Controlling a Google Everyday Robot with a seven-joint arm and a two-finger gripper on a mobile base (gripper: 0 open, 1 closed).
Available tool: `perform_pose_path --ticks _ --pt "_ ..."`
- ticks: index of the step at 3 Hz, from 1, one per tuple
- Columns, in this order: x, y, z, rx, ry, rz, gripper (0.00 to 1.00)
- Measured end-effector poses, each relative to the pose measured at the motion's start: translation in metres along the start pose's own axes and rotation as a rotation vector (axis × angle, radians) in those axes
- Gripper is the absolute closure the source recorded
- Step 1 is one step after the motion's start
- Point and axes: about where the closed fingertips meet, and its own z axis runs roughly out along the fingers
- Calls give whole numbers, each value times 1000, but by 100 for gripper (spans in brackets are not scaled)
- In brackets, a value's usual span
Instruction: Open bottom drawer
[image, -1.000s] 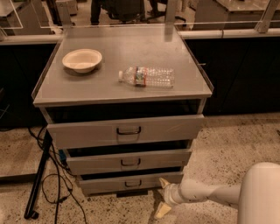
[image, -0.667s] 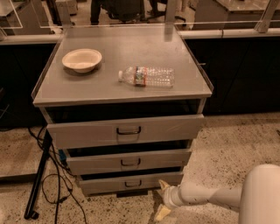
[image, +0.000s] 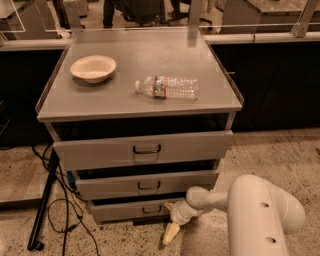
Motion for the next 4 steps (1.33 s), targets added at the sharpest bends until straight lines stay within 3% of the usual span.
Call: perform_pose_path --ticks 1,2,3,4 --pt "0 1 0 0 0 0 0" --pt "-8 16 -2 -26 -10 -31 0" --pt "23 74 -15 -108 29 22 0" --pt "23 74 -15 -108 29 22 0"
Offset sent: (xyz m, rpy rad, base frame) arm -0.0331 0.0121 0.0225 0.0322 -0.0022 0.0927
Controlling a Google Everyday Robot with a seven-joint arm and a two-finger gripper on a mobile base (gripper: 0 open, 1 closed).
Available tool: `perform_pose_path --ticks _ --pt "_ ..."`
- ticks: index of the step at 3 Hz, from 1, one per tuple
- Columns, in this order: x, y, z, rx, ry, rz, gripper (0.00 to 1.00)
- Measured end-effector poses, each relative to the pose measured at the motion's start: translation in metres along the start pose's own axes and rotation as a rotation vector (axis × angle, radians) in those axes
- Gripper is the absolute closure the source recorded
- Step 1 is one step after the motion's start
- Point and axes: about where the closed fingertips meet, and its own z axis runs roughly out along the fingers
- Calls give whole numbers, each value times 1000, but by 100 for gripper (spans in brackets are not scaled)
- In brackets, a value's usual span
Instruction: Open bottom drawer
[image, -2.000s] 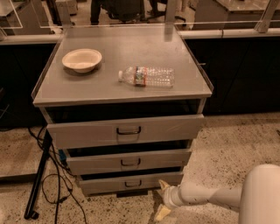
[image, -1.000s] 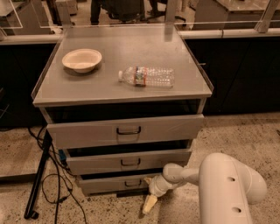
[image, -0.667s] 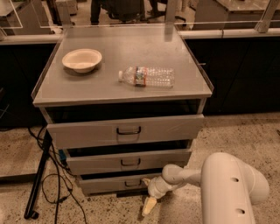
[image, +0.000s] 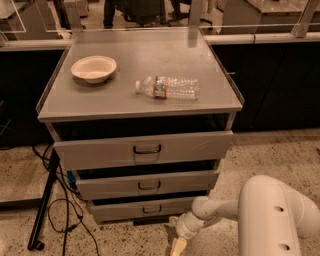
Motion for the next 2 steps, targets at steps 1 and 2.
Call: perform_pose_path --ticks 1,2 --pt "-4 -10 0 -12 -29 2 0" --pt "-18 -52 -30 127 -41 -29 0"
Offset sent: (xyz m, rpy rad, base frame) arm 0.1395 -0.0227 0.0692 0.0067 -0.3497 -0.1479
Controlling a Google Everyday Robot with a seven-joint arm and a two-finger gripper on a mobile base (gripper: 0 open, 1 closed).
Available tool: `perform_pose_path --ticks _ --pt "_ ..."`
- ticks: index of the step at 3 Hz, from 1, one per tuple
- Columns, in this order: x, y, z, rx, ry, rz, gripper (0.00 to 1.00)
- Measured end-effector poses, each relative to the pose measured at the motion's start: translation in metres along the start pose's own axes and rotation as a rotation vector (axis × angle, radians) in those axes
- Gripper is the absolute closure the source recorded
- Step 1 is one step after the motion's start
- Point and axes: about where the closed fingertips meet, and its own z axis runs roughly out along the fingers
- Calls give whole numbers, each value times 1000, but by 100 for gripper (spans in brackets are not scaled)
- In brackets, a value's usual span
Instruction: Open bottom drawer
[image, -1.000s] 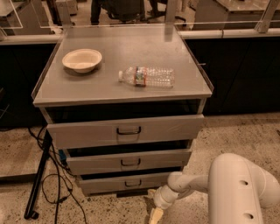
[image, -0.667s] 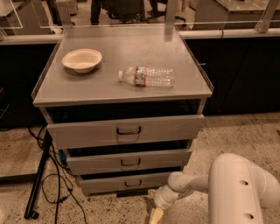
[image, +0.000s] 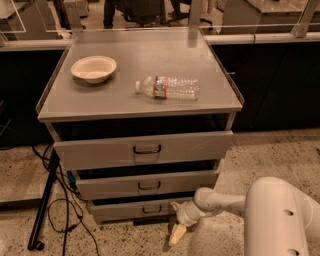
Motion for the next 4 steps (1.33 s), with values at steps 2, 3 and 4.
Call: perform_pose_path --ticks 2,3,4 --pt "-20 -29 -18 72 17 -44 0" --pt "-30 -45 -40 165 35 -97 0" --pt "-30 -43 -40 165 37 -98 0"
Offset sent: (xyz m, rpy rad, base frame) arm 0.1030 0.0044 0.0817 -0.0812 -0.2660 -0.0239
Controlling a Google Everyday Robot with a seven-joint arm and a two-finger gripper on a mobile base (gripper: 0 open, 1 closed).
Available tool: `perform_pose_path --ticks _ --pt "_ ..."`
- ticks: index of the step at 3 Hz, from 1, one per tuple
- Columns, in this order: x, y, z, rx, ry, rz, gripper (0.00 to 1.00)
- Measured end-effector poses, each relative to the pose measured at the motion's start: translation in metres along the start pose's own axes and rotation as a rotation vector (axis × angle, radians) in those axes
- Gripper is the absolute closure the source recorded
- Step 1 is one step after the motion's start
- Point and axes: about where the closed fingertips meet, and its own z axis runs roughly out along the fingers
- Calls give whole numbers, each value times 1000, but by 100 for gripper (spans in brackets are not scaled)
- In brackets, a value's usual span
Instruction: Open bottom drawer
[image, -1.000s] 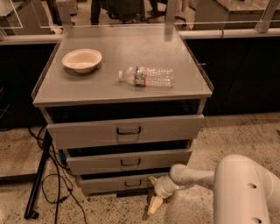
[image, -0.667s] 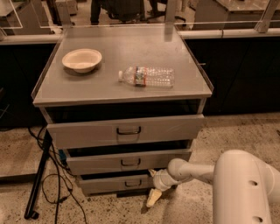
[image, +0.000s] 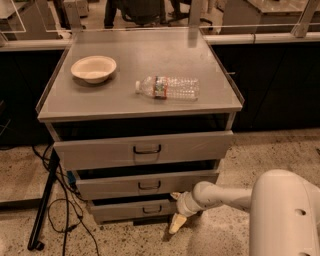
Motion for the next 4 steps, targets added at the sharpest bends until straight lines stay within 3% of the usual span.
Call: perform_pose_path --ticks 1,2,4 --pt "0 17 -4 1 16 -11 0" --pt "33 69 -26 55 78 8 0" --pt "40 50 -14 74 71 6 0"
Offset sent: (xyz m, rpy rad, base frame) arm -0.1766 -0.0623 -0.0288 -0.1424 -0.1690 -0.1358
